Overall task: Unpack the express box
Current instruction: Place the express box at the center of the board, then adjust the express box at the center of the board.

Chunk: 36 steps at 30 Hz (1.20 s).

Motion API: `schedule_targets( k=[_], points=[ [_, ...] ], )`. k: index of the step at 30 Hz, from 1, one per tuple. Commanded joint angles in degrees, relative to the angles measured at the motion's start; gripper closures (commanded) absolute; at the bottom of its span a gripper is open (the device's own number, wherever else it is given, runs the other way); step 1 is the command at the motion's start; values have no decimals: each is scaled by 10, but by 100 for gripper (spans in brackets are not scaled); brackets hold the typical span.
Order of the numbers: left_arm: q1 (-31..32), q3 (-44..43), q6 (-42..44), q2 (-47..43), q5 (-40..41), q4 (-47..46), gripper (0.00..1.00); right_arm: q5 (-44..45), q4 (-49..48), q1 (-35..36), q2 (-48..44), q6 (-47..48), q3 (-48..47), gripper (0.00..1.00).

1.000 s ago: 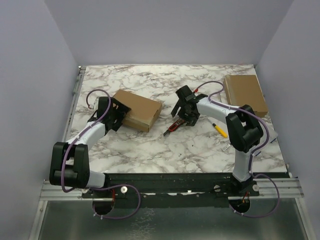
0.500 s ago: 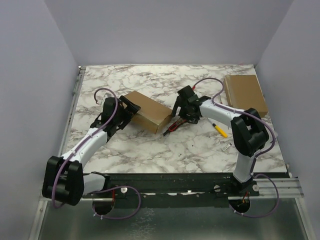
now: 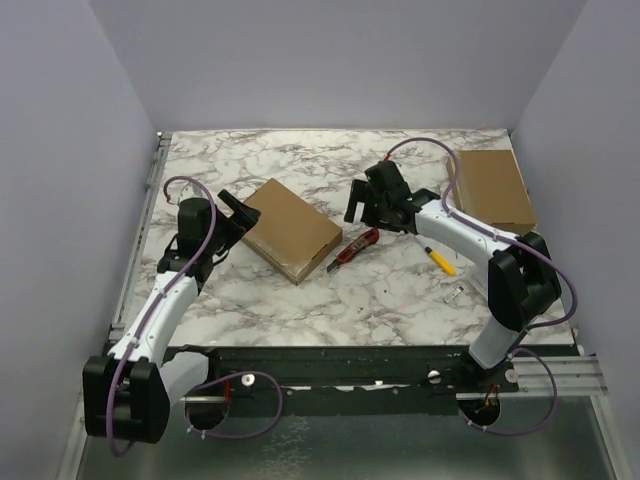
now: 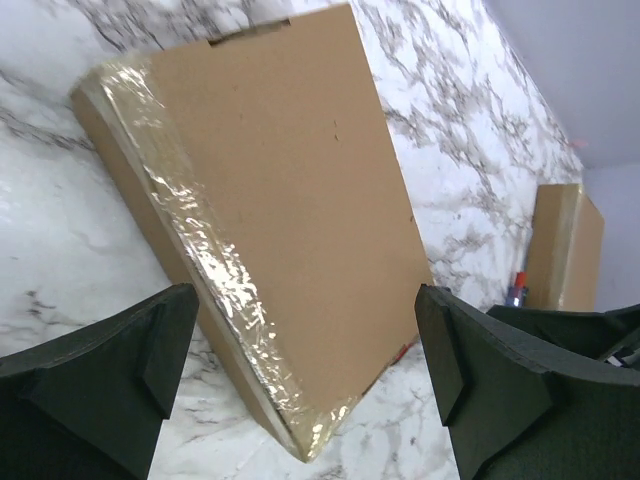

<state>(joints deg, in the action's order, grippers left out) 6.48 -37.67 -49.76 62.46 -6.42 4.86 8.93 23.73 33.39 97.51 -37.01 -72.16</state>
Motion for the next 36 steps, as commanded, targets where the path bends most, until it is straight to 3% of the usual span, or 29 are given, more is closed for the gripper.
schedule_targets(
  k=[1,4,7,16,21,25,33,36],
  points=[
    [-1,-28,99,-64,117,113,1,-30,20,4,25,-30,-21,0],
    [-2,-33,124,-87,180,118,1,-83,-24,4,28,-41,-5,2],
    [-4,-51,125,-64,159,72,1,-170,-99,4,17,-37,26,2],
    [-31,-204,154,175,102,-6,1,-322,-232,7,28,-83,77,2],
    [-45,-276,251,309,30,-24,1,-342,-264,7,38,-86,80,2],
    [-52,-295,281,357,-14,-31,1,-335,-240,7,53,-79,67,2],
    [-49,-264,258,408,-105,-69,16,-322,-227,7,75,-73,63,2],
    [-41,-254,249,408,-102,-73,16,-324,-220,7,86,-72,47,2]
  ],
)
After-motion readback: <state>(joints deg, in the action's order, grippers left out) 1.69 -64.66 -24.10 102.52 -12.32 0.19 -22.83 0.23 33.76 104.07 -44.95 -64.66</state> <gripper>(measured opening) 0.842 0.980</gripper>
